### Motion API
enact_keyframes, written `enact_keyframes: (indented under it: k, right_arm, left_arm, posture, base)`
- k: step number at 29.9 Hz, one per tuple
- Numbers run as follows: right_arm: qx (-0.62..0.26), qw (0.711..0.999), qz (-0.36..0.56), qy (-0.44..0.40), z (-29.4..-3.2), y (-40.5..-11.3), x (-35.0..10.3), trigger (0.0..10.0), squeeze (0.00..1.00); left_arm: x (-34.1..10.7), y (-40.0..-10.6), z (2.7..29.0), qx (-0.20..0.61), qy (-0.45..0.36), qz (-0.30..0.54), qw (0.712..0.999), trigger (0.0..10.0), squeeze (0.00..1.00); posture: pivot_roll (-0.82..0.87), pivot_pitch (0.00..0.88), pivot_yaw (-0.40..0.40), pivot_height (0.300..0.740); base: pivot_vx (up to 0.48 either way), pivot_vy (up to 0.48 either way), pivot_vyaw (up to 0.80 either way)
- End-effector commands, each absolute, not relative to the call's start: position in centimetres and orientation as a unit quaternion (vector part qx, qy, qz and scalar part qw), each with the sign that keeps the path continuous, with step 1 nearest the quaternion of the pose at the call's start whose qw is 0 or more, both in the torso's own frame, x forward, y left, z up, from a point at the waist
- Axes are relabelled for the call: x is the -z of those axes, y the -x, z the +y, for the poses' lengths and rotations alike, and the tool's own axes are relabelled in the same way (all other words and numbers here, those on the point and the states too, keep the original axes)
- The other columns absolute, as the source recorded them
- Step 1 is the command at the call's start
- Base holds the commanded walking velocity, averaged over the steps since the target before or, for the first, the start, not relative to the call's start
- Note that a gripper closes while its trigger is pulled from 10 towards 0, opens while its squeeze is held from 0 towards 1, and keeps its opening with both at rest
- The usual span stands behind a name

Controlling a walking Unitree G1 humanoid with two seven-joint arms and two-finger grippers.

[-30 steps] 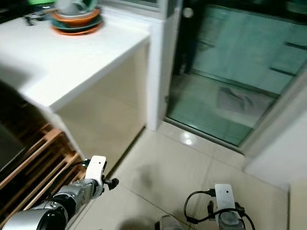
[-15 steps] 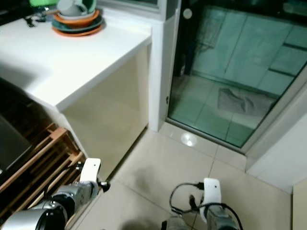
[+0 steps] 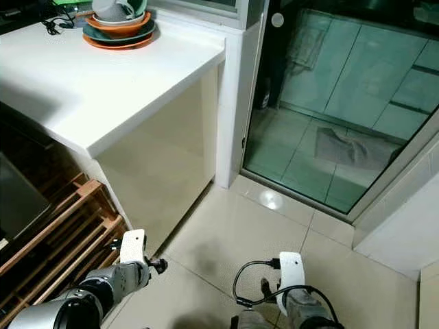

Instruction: Restocking fridge

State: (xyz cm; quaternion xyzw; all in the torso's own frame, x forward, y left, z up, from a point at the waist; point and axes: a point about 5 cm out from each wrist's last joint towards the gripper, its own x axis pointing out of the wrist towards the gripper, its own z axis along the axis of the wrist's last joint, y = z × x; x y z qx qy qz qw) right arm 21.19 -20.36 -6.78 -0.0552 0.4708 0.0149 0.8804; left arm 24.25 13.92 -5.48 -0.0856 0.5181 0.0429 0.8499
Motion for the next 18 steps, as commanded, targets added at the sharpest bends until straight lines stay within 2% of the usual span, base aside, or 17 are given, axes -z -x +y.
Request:
enact_keyframes:
  k: [1,5,9,18]
  right_arm:
    - [-0.03,0.88,0.467,0.083,-21.0,-21.8,6.3,10.0,0.0]
    - [-0.021,0.879,0.47,0.08,-21.4,-21.6,6.4,10.0,0.0]
    - [-0.019,0.878,0.471,0.083,-21.3,-21.4,6.5,10.0,0.0]
    - [0.003,0.879,0.474,0.052,-21.0,-20.7,7.0,10.0,0.0]
  left_arm:
    - [5.4,-24.3,13.7,-0.055,0.086,0.516,0.851,10.0,0.0]
    - [5.5,-24.2,13.5,-0.049,0.085,0.52,0.849,10.0,0.0]
    - [5.5,-24.2,13.4,-0.036,0.078,0.523,0.848,10.0,0.0]
    - [5.4,-24.4,13.9,-0.027,0.052,0.517,0.854,10.0,0.0]
  posture:
    - [-0.19,0.0,-0.052,0.711]
    - [-0.16,0.0,-0.089,0.711]
    - [-0.15,0.0,-0.091,0.711]
    - [-0.16,0.0,-0.043,0.711]
  base:
    - [0.0,0.0,0.0]
    - [0.0,0.0,0.0]
    - [0.0,0.0,0.0]
    - [0.0,0.0,0.0]
